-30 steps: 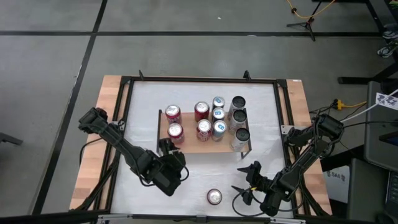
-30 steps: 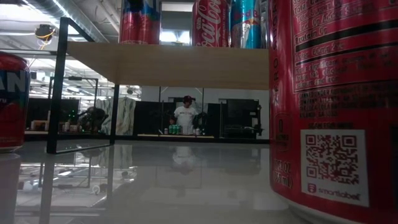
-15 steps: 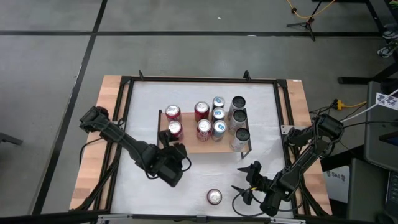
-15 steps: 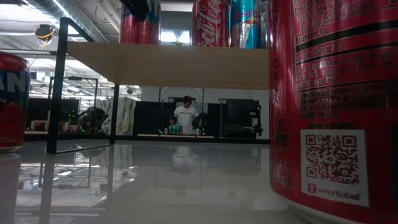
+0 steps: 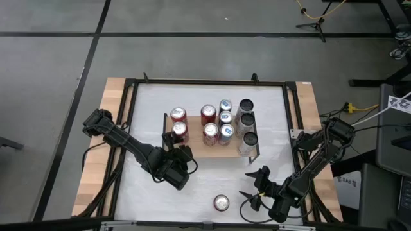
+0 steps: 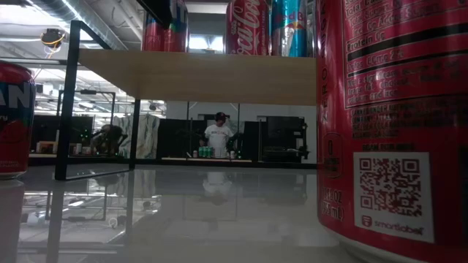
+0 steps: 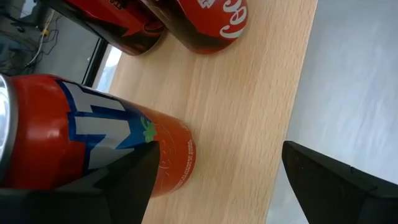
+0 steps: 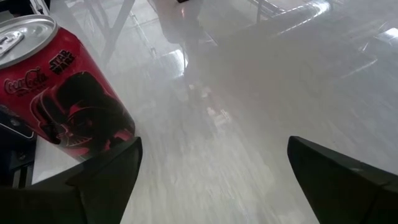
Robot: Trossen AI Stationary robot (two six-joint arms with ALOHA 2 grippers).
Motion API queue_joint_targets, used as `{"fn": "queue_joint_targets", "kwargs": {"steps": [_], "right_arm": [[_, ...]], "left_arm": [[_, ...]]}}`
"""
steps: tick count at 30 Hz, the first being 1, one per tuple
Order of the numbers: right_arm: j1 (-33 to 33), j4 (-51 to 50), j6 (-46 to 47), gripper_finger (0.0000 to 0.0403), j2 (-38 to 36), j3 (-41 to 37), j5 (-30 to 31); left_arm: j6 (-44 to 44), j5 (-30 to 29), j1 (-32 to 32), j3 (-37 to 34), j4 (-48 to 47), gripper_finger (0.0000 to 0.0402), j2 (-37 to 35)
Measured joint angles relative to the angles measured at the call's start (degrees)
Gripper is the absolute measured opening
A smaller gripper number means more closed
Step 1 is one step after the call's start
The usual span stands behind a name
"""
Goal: Place canned beverage on shelf
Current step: Put the bottom red soda can on the shelf aligned with the other red soda can, then put the red soda can on the shelf aligned with the other red soda cans
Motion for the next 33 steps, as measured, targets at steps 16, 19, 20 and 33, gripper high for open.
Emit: {"fn": "queue_joint_targets", "kwargs": {"steps": [16, 19, 20, 33], "right_arm": [[0.0, -0.08, 0.0, 0.0392, 0.0, 0.0, 0.0], [0.0, -0.09, 0.0, 0.0392, 0.0, 0.0, 0.0], [0.0, -0.09, 0.0, 0.0392, 0.0, 0.0, 0.0], [0.0, -0.12, 0.0, 0.0392, 0.0, 0.0, 0.0]], "left_arm": [[-0.2, 16.98, -4.43, 11.46, -4.31, 0.033, -0.52], [-2.71, 20.14, -5.43, 13.65, -8.1, 0.033, -0.52], [-3.97, 20.86, -5.91, 14.2, -10.04, 0.033, -0.52], [-10.51, 22.63, -9.46, 10.86, -14.45, 0.033, -3.42]]}}
